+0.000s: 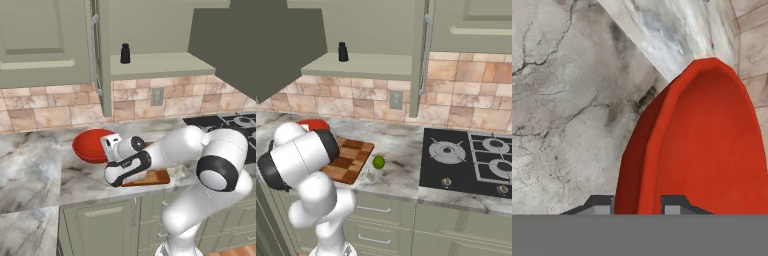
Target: Open the cabinet. Place the bowl and condiment on the counter. Then place the lime and garlic on the cutting board.
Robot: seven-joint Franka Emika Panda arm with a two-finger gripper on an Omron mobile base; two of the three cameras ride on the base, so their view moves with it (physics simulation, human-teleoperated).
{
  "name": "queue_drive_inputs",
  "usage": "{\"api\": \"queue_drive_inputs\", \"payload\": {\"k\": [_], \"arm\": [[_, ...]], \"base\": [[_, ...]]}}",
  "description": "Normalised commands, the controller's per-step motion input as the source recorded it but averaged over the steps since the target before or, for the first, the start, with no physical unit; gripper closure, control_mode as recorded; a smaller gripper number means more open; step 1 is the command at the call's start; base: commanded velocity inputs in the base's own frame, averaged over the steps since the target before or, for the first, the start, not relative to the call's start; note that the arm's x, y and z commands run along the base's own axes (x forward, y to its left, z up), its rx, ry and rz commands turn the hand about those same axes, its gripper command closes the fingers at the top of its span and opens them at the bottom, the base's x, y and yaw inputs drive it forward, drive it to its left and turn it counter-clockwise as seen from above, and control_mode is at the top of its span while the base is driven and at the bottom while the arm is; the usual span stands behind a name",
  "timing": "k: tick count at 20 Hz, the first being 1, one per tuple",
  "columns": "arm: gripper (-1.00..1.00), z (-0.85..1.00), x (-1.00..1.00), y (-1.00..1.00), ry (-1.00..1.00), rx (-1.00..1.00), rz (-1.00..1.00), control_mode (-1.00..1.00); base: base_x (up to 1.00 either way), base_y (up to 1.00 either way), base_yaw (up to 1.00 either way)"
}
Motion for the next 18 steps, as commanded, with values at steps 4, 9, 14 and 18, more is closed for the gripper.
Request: {"api": "queue_drive_inputs", "payload": {"k": [4, 9, 14, 18], "arm": [[1.00, -0.21, 0.21, 0.13, 0.00, 0.00, 0.00, -1.00], [1.00, -0.20, 0.21, 0.15, 0.00, 0.00, 0.00, -1.00], [1.00, -0.19, 0.20, 0.18, 0.00, 0.00, 0.00, -1.00], [1.00, -0.19, 0.16, 0.27, 0.00, 0.00, 0.00, -1.00]], "base": [[0.00, 0.00, 0.00], [0.00, 0.00, 0.00], [0.00, 0.00, 0.00], [0.00, 0.00, 0.00]]}}
